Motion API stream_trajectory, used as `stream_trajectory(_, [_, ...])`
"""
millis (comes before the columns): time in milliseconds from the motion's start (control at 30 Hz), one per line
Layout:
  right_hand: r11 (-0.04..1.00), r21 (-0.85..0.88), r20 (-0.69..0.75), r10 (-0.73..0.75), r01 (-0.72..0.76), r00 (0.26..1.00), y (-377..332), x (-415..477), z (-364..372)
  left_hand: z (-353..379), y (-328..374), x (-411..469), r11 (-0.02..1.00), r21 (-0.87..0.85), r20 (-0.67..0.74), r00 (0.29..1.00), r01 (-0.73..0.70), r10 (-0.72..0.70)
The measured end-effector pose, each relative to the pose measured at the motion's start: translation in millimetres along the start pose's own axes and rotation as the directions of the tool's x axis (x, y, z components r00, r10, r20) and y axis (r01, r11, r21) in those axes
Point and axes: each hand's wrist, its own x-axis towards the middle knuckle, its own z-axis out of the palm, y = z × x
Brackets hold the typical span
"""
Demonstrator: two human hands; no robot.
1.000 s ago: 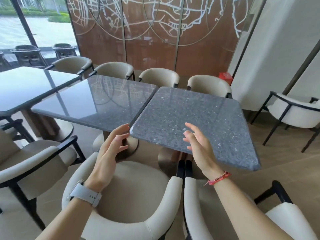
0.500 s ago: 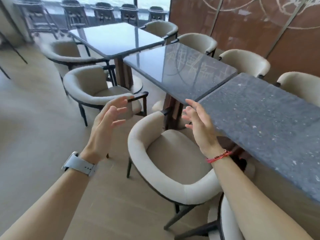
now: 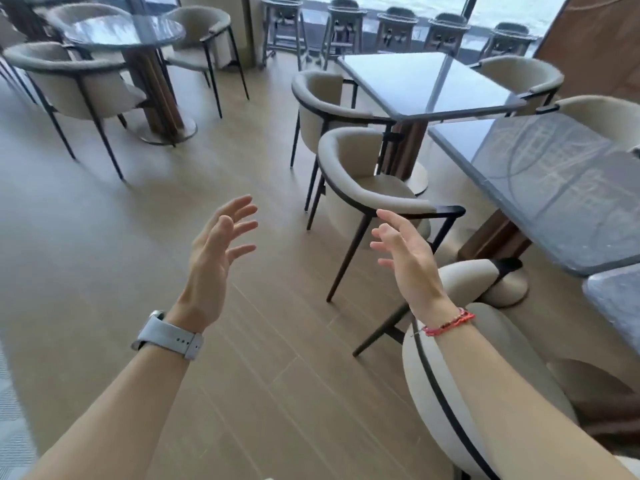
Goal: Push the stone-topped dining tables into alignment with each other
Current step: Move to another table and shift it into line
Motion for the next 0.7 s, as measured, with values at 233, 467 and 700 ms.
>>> stream_trajectory(233, [0.999, 0.046, 0.157, -0.034, 0.027, 0.987, -18.4, 43.9, 92.1, -76.1, -4.8, 27.5, 1.0, 0.01, -0.104, 0.995, 0.006, -0.005])
stream_trajectory(467, [0.998, 0.064, 0.194, -0.002, -0.01, 0.981, -17.6, 103.6, 136.7, -94.1, -25.1, 86.4, 1.0, -0.022, -0.121, 0.992, 0.02, -0.022])
stream_trajectory(700, [0.994, 0.102, 0.19, 0.01, -0.03, 0.982, -3.1, 213.3, 152.6, -102.2, -54.7, 186.1, 1.0, 0.004, -0.157, 0.988, 0.016, -0.015])
